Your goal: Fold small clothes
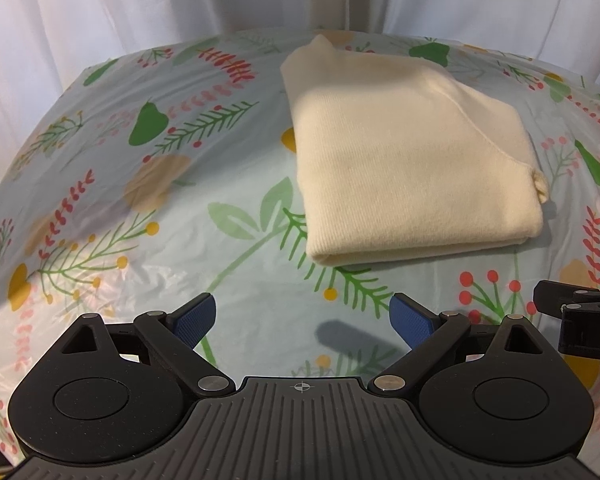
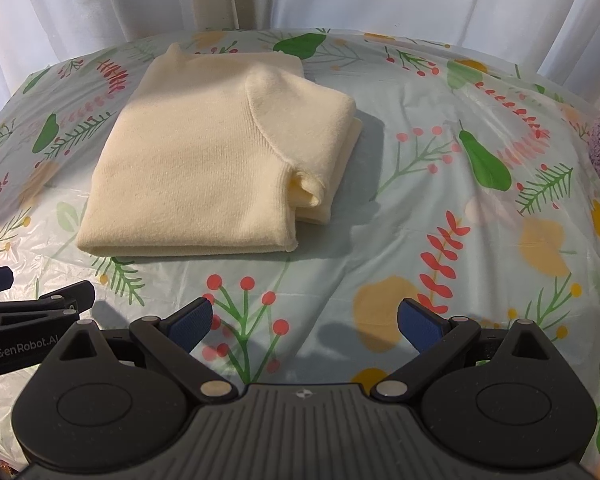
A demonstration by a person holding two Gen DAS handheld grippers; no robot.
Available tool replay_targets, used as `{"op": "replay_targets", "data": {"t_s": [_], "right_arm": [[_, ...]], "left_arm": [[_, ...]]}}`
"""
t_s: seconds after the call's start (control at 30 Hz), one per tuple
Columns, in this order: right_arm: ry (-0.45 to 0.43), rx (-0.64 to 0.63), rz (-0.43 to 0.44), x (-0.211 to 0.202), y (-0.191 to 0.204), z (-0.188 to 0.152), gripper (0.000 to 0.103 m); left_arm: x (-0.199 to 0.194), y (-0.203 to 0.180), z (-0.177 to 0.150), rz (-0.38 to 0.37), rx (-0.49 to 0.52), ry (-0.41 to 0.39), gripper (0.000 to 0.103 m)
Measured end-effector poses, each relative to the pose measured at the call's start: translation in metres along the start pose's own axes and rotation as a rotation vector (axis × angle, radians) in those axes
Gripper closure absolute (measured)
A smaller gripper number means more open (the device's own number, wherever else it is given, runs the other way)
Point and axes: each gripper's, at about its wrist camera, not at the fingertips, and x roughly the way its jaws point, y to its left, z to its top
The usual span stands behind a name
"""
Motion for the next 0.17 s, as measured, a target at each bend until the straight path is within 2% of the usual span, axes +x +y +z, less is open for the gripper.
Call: {"op": "replay_targets", "data": {"t_s": [0.17], "right_arm": [[-0.001, -0.002, -0.002, -0.0003, 0.0005, 0.0004, 0.004]], "left_arm": [[-0.0007, -0.0002, -0.0009, 0.011, 0.004, -0.009, 0.006]]}}
